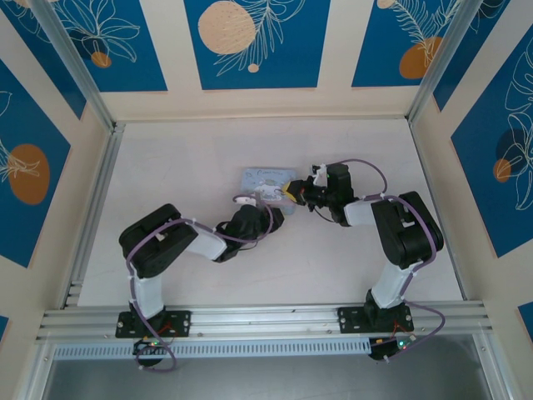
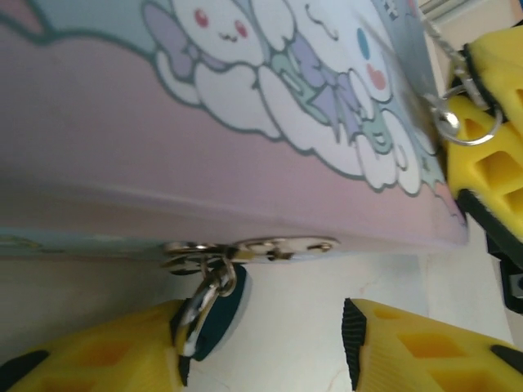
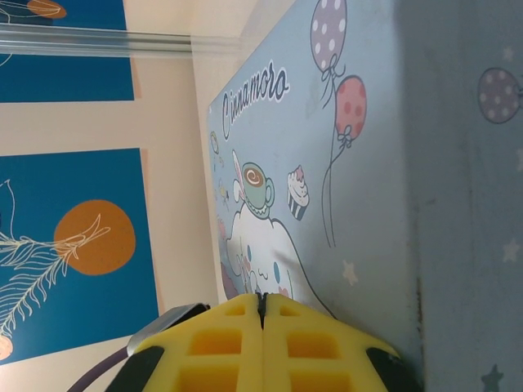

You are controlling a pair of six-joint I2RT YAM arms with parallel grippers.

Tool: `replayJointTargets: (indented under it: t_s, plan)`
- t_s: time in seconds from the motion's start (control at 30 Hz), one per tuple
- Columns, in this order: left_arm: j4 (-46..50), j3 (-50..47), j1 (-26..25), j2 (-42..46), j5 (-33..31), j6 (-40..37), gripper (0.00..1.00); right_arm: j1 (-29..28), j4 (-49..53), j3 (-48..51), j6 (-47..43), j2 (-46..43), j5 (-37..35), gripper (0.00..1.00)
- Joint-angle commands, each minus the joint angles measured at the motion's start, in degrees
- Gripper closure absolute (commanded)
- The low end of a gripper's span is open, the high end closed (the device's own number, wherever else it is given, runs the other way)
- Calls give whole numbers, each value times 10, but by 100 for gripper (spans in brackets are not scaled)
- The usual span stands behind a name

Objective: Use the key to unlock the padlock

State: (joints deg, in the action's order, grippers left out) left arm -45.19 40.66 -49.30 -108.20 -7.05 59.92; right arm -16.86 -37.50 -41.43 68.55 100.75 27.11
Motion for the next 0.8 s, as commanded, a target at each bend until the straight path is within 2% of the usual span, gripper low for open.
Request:
replayJointTargets:
  t_s: [0.0, 0.77]
  plan:
    - [12, 11, -7, -17, -31, 17, 53, 5, 15, 13, 0, 11, 6, 100]
    - [50, 18, -6, -24, -42, 16, 83, 15, 14, 11, 2, 3, 21, 100]
